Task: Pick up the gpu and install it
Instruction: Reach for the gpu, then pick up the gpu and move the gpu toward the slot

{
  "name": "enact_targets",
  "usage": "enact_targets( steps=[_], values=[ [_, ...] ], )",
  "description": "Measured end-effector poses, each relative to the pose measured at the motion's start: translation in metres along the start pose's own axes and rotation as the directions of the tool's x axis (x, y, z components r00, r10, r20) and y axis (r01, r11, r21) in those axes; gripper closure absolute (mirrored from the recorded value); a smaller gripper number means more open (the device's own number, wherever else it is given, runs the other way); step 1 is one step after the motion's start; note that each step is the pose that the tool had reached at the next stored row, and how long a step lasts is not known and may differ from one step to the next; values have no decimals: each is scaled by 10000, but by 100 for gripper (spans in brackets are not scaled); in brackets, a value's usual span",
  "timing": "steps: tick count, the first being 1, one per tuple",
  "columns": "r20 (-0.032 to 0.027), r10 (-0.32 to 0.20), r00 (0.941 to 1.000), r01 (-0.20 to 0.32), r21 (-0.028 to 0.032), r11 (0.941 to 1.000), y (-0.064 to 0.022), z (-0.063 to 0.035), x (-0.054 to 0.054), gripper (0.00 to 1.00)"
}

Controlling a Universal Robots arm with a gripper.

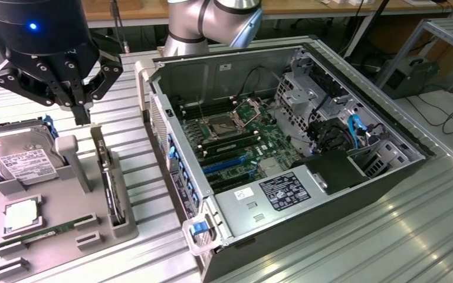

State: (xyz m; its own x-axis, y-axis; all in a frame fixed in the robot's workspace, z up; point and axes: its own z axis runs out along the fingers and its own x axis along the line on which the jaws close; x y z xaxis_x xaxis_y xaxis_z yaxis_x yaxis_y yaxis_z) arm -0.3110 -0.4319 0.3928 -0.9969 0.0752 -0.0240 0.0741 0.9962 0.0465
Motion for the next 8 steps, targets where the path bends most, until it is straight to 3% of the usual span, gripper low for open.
enact_targets(
  steps=[8],
  values=[
    [0, 0, 10000, 0, 0, 10000, 0, 0, 1, 89]
  ],
)
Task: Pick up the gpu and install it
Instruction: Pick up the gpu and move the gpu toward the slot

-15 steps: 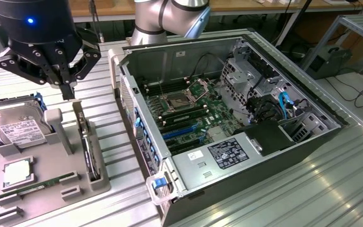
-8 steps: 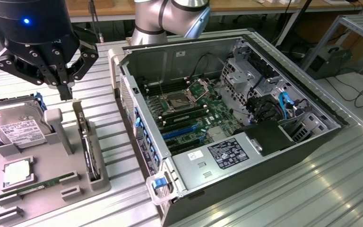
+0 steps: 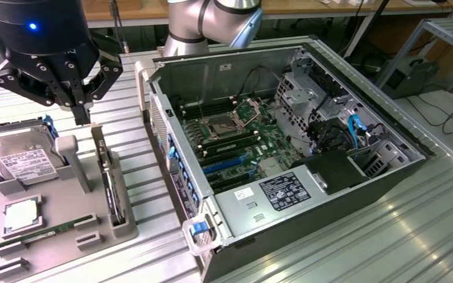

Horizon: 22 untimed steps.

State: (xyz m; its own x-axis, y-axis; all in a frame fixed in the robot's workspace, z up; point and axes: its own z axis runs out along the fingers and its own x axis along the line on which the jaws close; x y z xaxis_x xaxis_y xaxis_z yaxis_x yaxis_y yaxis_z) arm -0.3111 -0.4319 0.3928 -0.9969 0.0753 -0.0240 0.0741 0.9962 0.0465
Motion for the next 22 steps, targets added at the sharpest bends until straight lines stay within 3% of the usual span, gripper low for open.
enact_targets(
  steps=[1, 4, 5, 8, 10, 14, 18, 20, 22],
  values=[
    [0, 0, 10000, 0, 0, 10000, 0, 0, 0, 89],
    [0, 0, 10000, 0, 0, 10000, 0, 0, 1, 70],
    [-1, 0, 10000, 0, 1, 10000, 0, -1, 1, 70],
    [-1, 0, 10000, 0, 0, 10000, 0, 0, 1, 52],
    [-1, 0, 10000, 0, 0, 10000, 0, 0, 1, 52],
    [-2, -34, 10000, 34, -1, 10000, 0, 0, 2, 34],
    [-23, -513, 9987, 513, 17, 9987, -1, 14, 3, 34],
    [-21, -528, 9986, 528, 129, 9985, -1, 24, 3, 34],
    [-21, -531, 9986, 531, 145, 9985, -2, 40, 3, 34]
  ],
)
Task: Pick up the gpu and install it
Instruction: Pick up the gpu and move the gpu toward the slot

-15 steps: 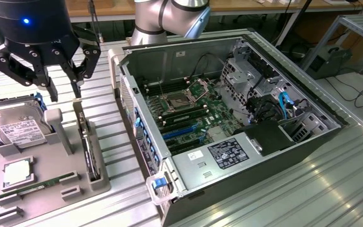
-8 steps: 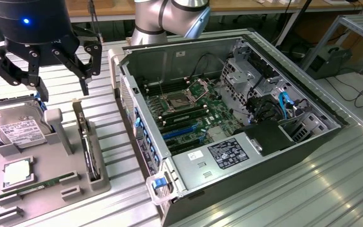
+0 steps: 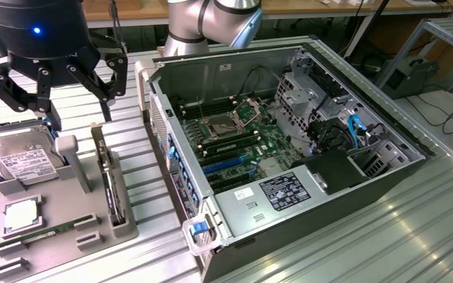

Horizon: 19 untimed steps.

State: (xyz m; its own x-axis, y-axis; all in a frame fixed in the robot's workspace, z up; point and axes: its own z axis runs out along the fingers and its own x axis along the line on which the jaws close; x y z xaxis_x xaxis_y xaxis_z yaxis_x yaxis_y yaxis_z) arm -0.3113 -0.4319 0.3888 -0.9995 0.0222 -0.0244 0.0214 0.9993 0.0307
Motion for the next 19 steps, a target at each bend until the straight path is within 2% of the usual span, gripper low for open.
enact_targets(
  steps=[3, 19],
  values=[
    [0, 1, 10000, -1, 24, 10000, 0, 26, 1, 34],
    [-1, 0, 10000, 0, 26, 10000, -6, 214, 6, 34]
  ],
)
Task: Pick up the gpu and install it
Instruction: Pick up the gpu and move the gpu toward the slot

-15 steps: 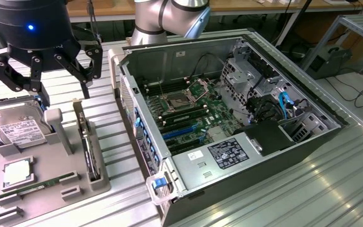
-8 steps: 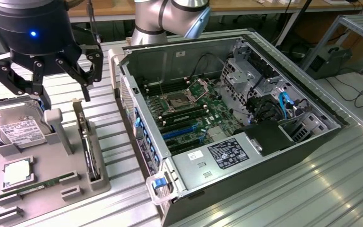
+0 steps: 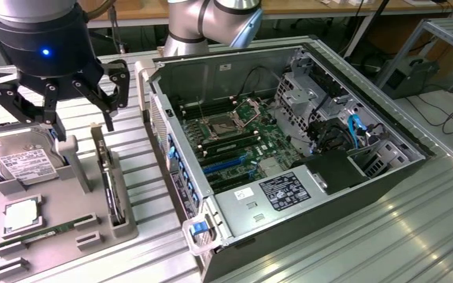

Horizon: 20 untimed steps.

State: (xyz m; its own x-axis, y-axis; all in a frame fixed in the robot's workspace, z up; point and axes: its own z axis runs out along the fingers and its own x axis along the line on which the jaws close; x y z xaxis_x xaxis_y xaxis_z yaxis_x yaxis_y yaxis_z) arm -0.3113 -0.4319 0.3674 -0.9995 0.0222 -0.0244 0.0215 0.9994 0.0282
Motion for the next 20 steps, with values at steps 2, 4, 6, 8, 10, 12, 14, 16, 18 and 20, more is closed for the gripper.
enact_targets(
  steps=[2, 4, 6, 8, 10, 12, 14, 16, 18, 20],
  values=[
    [0, 0, 10000, 0, 0, 10000, -1, 25, 1, 34],
    [0, 0, 10000, 0, 0, 10000, -1, 49, 1, 34],
    [0, 0, 10000, 0, 0, 10000, -2, 74, 2, 34],
    [1, 0, 10000, 0, 2, 10000, -3, 108, 3, 34],
    [1, 1, 10000, -1, 12, 10000, -4, 133, 3, 34],
    [2, 0, 10000, 0, 20, 10000, -5, 160, 4, 34],
    [5, 0, 10000, 0, 22, 10000, -10, 184, 5, 34],
    [6, -53, 10000, 53, 23, 10000, -29, 213, 6, 34],
    [3, -118, 9999, 118, 25, 9999, -35, 230, 5, 34],
    [3, -132, 9999, 132, 27, 9999, -39, 254, 6, 34]
  ],
)
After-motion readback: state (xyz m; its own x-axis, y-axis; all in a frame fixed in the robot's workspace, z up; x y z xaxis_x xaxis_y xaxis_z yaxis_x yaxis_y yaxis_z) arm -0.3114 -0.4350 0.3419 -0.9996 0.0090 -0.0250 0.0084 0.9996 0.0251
